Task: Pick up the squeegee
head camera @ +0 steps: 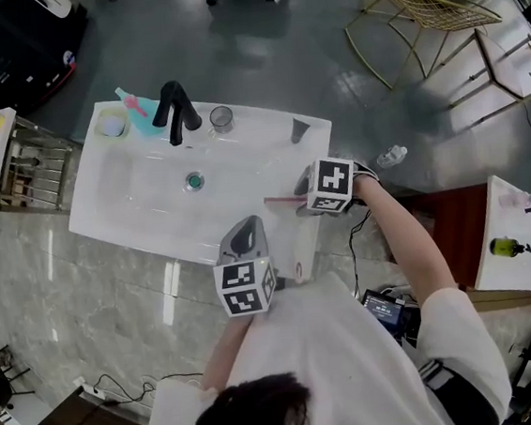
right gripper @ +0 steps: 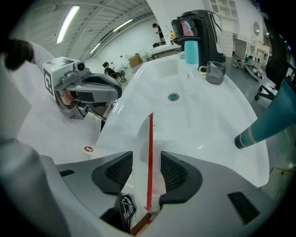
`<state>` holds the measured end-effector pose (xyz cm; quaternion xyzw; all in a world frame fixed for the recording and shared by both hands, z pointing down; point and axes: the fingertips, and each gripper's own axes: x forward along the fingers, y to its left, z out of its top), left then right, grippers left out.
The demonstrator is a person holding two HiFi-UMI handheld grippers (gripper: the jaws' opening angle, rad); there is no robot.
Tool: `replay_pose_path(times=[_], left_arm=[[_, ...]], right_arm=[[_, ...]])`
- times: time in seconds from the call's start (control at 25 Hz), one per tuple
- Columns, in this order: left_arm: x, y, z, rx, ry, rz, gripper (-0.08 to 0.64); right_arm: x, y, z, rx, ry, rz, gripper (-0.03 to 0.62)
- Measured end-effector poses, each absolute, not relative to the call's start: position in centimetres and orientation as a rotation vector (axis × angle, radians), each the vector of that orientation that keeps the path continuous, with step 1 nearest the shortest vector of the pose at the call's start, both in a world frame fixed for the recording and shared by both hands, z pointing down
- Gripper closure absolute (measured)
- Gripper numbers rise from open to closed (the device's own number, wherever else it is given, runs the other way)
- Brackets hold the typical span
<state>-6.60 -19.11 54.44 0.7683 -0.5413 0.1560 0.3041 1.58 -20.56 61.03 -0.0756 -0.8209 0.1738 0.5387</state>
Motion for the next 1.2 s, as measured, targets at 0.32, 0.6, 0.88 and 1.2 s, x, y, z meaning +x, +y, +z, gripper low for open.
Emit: replay_pose_path(times=[0.32, 0.6, 0.88, 1.2], left_arm=[[-6.6, -19.5, 54.3, 2.039, -1.436, 0.413, 0.532], [-6.7, -19.5, 53.9, 2.042, -1.443, 0.408, 0.532], [-7.7, -19.2, 54.0, 2.010, -1.450, 0.375, 0.532], [-7.9, -19.2, 53.4, 2.023, -1.458, 0.374, 0.532]], right_arm=[[2.0, -19.1, 61.4, -0.299, -1.897, 0.492, 0.402], [2.0, -18.8, 61.6, -0.320, -1.917, 0.519, 0.495], [1.6, -17.8, 60.0, -0.417, -1.984, 0.676, 0.544], [1.8, -17.4, 58.6, -0.412, -2.060, 0.778, 0.552]])
